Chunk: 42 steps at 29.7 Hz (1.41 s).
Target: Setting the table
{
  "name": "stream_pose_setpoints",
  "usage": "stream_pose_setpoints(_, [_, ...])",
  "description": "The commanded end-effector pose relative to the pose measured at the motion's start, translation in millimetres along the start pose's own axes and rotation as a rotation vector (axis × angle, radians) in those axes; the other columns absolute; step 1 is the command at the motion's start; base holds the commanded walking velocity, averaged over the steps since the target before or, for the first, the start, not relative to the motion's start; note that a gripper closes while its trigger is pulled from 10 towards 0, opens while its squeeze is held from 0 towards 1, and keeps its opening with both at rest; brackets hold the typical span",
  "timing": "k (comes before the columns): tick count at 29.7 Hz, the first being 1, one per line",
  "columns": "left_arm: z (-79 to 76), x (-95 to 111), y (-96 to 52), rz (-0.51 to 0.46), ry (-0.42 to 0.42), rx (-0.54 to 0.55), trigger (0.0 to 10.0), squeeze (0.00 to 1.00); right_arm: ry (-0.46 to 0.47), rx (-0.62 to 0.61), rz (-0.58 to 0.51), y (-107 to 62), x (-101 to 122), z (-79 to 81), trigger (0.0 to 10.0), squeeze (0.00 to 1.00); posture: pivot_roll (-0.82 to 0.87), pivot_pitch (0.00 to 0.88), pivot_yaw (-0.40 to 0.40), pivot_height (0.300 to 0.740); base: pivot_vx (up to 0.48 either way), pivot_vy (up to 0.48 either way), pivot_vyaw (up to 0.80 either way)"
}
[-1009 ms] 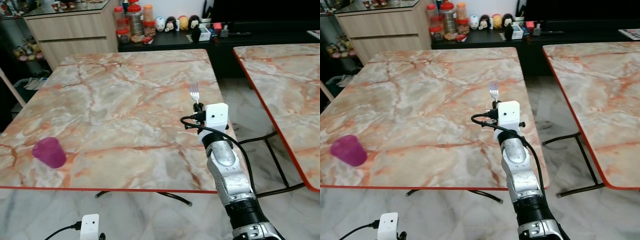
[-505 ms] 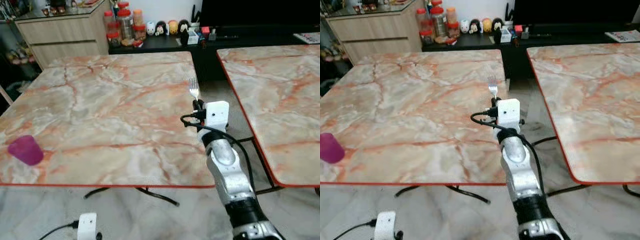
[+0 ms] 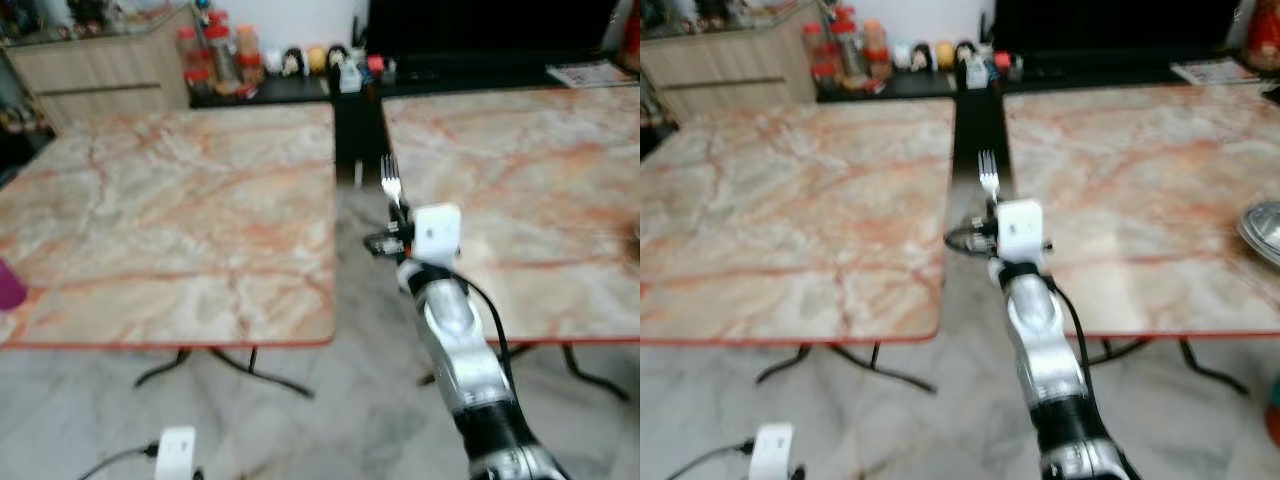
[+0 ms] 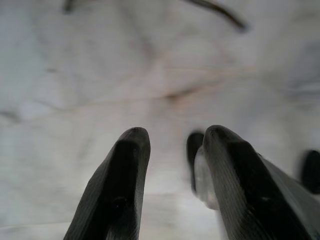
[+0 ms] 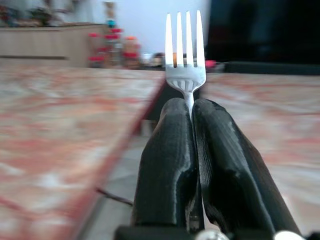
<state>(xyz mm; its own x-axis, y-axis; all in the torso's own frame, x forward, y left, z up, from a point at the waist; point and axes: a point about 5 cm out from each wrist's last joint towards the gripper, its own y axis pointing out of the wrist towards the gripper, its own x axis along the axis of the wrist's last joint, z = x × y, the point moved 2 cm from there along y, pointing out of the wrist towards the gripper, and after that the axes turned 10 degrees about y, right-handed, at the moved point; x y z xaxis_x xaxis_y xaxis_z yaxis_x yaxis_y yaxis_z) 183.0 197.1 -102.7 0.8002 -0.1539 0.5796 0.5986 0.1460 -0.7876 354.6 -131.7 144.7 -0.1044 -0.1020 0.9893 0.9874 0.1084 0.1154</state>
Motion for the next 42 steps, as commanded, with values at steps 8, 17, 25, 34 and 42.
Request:
stream_pose_setpoints(8, [11.1,-4.1,-0.2,0.021,-0.006,0.03,10.0,0.0,0.002,0.003,-0.032,4.1,9.6,5.6,10.0,0.0,-0.01,0.0,0.063,0.74,0.0,-0.424,0.0])
stream_pose_setpoints(17, [6.7,-5.8,-0.7,0.025,-0.014,0.025,10.0,0.0,-0.004,-0.006,-0.039,4.1,12.6,2.0,10.0,0.0,-0.02,0.014,0.061,0.74,0.0,-0.42,0.0])
stream_pose_setpoints(25, [7.5,-10.3,-1.8,0.035,-0.017,0.027,10.0,0.0,-0.003,-0.026,-0.034,1.9,11.1,-2.5,10.0,0.0,-0.02,0.023,0.065,0.74,0.0,-0.421,0.0])
stream_pose_setpoints(34, [7.1,-8.7,-1.4,0.032,-0.018,0.025,10.0,0.0,-0.006,-0.043,-0.034,0.7,12.4,-7.1,10.0,0.0,-0.03,0.028,0.065,0.74,0.0,-0.417,0.0])
stream_pose_setpoints(42, [4.5,-9.8,-1.7,0.036,-0.015,0.018,10.0,0.0,-0.008,-0.047,-0.032,0.4,12.5,-9.1,10.0,0.0,-0.03,0.028,0.065,0.74,0.0,-0.411,0.0])
